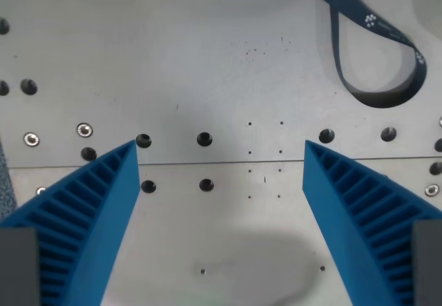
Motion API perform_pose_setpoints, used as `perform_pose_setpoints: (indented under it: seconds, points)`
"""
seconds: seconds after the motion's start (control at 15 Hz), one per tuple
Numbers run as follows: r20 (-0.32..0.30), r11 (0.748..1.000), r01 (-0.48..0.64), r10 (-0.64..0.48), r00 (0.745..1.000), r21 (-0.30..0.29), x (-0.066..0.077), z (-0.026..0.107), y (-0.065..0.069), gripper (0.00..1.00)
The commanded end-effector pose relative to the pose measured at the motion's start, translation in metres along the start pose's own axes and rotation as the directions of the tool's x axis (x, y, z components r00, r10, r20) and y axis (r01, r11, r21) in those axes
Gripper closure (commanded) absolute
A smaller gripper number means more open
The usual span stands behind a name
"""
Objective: Move in base positive z
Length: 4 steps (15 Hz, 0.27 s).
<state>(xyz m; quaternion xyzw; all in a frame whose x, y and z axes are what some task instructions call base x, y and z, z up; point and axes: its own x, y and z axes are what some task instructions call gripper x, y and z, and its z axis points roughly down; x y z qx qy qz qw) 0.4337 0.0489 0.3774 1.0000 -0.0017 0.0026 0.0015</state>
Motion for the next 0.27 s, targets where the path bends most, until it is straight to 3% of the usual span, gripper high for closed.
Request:
perform_pose_setpoints:
  seconds: [0.07,0.27]
  points:
    - [0.011,1.0,-0.002,0.002,1.0,-0.001,-0.004,-0.02,0.002,0.0]
    - [0.011,1.0,-0.002,0.002,1.0,-0.001,-0.004,-0.035,0.002,0.0]
